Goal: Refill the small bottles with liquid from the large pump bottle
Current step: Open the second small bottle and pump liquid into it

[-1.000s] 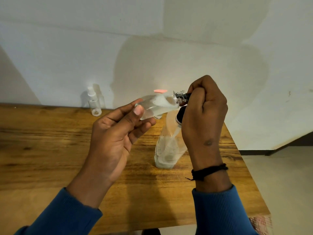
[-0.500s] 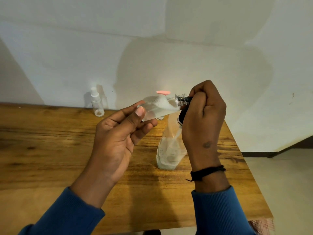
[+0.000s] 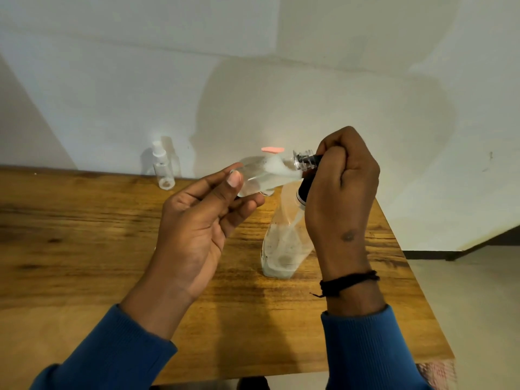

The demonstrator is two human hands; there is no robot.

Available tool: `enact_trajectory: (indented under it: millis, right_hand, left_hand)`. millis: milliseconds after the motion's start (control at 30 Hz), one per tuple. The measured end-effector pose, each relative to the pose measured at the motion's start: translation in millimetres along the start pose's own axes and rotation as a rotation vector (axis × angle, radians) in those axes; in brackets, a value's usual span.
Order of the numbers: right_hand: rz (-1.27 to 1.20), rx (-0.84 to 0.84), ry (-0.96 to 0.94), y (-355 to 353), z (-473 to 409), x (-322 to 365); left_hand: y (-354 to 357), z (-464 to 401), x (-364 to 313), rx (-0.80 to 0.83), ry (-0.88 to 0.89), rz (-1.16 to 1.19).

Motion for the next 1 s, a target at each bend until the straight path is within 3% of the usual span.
enact_trajectory:
  millis: [1000]
  right_hand:
    - [-0.038, 0.018, -0.024, 0.3, 2.2, -3.2]
  left_hand:
    - [-0.1, 1.3, 3.0, 0.015, -0.036, 0.032]
Point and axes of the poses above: each hand's wrist, its own z-axis away from the middle knuckle, its own y-axis out of the palm, x = y × z, the point moved 3 cm from there along -z, towards the middle knuckle, and after that the axes turned 15 degrees about -z, right-handed, at the moved point
